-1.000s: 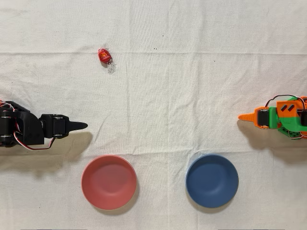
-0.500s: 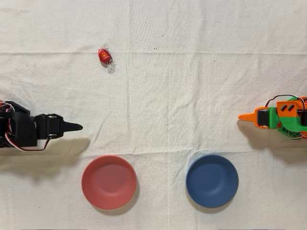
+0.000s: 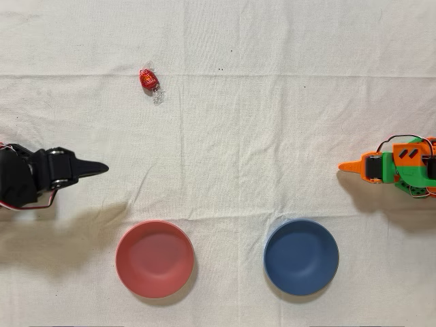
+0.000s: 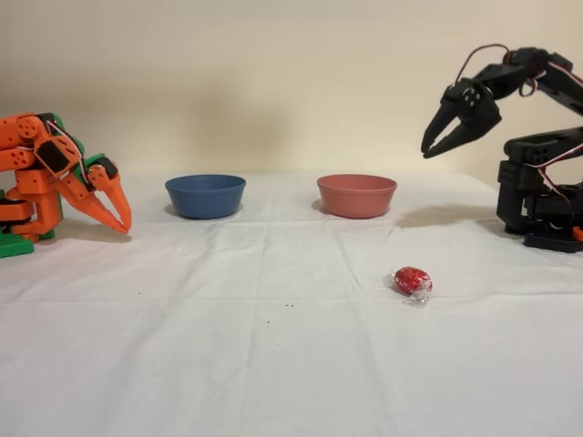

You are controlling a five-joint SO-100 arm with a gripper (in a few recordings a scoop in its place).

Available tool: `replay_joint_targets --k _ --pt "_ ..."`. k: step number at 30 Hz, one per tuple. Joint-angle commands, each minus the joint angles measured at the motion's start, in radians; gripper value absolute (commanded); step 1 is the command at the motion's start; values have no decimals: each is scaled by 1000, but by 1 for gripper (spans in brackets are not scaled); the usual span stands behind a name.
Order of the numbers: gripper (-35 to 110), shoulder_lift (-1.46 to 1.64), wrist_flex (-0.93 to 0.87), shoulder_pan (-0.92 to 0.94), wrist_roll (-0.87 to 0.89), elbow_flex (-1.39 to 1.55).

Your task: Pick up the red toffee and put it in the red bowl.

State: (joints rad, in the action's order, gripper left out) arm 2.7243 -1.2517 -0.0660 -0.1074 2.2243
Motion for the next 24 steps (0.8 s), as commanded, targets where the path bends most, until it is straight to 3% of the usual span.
replay_joint_targets --k 1,6,8,12,16,24 --pt "0 -112 -8 -40 14 -176" --pt "0 -218 -31 -46 118 -279" --pt "0 -244 -71 -55 -20 -310" --pt "0 -285 -87 -137 -32 -348" --pt "1 -314 -101 -227 -219 -357" --pt "1 -451 -97 -382 -132 -454"
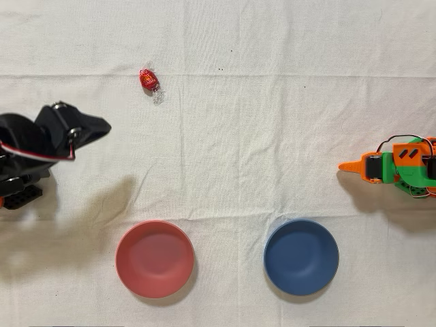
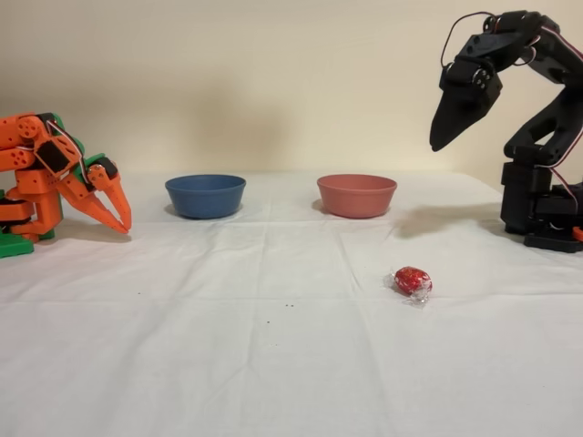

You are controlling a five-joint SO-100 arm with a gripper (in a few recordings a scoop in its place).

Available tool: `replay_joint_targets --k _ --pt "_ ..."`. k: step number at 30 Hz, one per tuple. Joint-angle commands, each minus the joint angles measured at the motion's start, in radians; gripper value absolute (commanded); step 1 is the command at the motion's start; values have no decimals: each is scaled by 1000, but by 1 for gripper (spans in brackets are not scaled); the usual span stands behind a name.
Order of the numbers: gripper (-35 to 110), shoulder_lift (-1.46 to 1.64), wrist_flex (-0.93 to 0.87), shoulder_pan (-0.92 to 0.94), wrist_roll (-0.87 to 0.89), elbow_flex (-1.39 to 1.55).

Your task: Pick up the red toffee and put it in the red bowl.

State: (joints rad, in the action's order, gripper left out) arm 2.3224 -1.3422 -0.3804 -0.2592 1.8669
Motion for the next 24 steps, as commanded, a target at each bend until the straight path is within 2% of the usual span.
replay_joint_targets --k 1,16,24 --pt "1 -74 -3 -83 34 -112" --pt "4 -334 153 -140 89 -127" --pt "24 -365 204 -150 126 -95"
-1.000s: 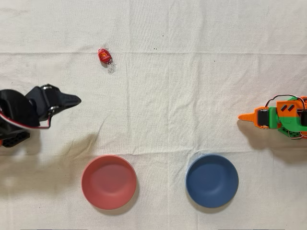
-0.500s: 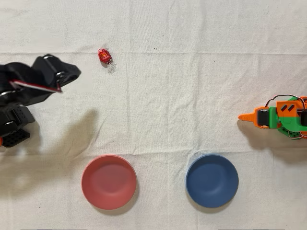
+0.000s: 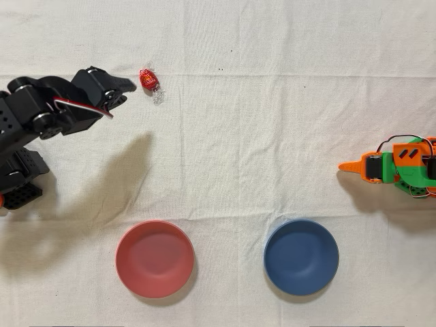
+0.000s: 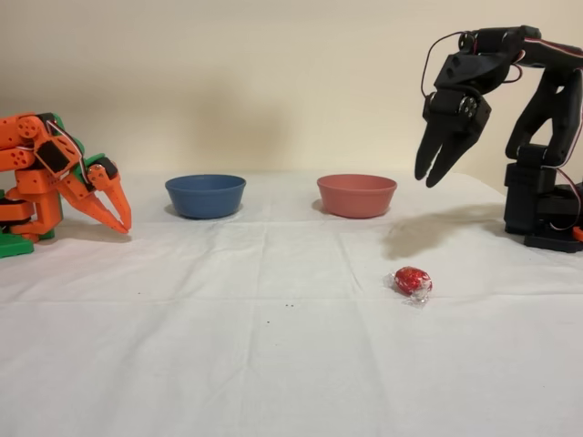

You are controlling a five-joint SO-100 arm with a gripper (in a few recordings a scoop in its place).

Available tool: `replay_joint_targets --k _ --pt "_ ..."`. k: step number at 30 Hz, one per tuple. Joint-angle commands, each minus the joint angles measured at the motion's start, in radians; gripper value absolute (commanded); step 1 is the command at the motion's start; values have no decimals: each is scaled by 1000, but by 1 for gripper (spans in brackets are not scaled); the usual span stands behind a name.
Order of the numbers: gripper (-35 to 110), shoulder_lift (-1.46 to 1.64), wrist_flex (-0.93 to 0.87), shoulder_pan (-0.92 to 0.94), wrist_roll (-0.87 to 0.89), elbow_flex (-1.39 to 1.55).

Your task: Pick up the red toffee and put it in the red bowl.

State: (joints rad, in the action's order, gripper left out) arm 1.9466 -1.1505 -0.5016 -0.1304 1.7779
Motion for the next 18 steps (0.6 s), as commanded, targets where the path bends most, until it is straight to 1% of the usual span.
replay_joint_targets --k 1,5,11,18 --pt "26 6 11 -34 -2 -3" --pt "31 -2 9 -49 -8 21" --pt "32 -2 38 -52 -35 92" --pt "32 -2 152 -55 -74 209"
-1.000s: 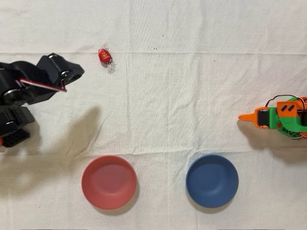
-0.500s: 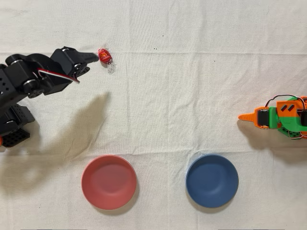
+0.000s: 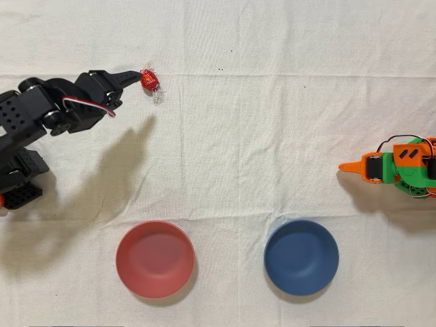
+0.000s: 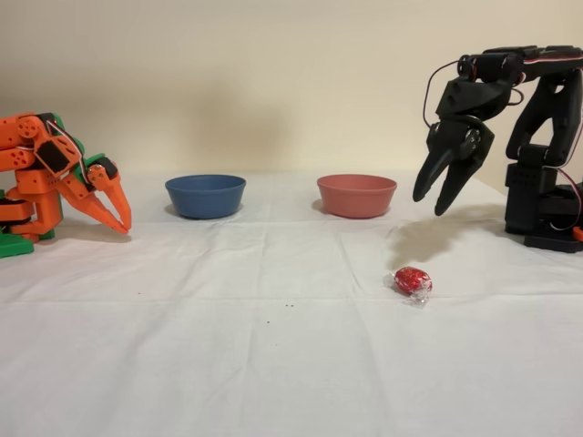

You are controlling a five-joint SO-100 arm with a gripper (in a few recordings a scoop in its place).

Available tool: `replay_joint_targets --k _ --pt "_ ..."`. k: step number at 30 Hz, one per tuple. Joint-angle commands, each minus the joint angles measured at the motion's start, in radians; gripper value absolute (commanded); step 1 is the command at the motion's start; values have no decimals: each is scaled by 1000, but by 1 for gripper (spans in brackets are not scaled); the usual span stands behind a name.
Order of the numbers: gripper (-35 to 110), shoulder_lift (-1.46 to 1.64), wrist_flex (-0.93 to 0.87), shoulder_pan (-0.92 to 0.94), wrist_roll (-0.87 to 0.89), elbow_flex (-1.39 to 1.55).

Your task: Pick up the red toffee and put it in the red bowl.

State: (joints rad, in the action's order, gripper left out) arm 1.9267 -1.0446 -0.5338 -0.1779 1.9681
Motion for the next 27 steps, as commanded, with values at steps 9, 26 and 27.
replay_joint_targets --k 9,26,27 --pt "33 -86 140 -23 -32 23" --pt "32 -273 288 -46 -15 6" --pt "32 -284 293 -48 -15 0"
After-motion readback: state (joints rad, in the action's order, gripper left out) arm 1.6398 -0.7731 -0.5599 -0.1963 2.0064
